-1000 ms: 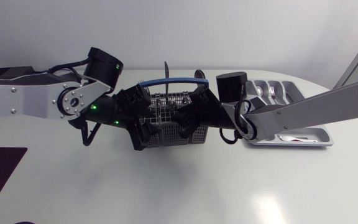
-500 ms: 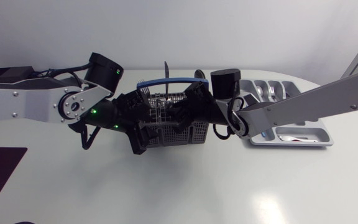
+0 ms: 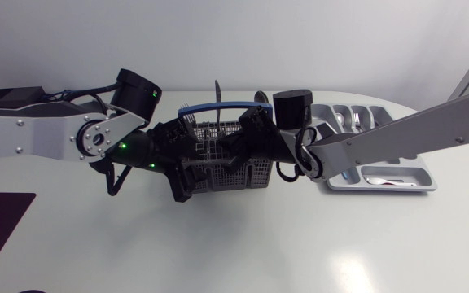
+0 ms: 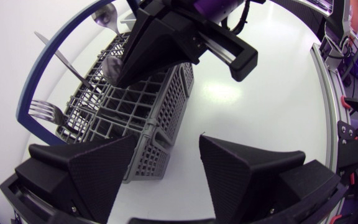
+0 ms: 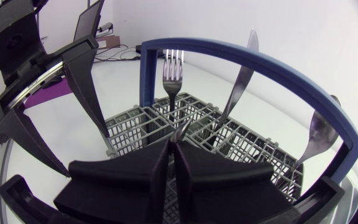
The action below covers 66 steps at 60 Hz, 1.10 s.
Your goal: Unload the cutlery basket into the drawer organizer.
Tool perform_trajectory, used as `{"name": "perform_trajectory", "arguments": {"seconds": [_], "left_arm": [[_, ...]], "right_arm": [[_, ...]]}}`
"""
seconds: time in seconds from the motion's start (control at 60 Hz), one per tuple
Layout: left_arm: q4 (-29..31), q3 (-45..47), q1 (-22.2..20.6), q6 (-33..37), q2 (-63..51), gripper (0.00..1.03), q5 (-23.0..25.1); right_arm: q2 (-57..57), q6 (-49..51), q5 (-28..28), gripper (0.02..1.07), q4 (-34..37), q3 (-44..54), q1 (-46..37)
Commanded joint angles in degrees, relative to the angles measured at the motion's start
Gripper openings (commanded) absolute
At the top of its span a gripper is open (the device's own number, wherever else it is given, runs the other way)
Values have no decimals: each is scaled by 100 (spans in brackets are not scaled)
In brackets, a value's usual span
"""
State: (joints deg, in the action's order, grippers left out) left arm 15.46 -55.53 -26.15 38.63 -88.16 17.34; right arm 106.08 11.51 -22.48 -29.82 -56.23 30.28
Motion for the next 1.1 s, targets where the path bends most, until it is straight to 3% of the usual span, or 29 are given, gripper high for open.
{"name": "perform_trajectory", "arguments": {"seconds": [0.0, 0.583, 1.083], "left_arm": [[-43, 86, -48, -49, 80, 85, 50], [-52, -301, -268, -251, -166, 86, -3], [-228, -362, -399, -392, -439, 87, -223]], "right_arm": [[-149, -122, -11, 9, -147, 147, 39], [-1336, -43, -143, 9, -103, 850, -172], [-1784, -52, 77, 9, -50, 921, 285]]}}
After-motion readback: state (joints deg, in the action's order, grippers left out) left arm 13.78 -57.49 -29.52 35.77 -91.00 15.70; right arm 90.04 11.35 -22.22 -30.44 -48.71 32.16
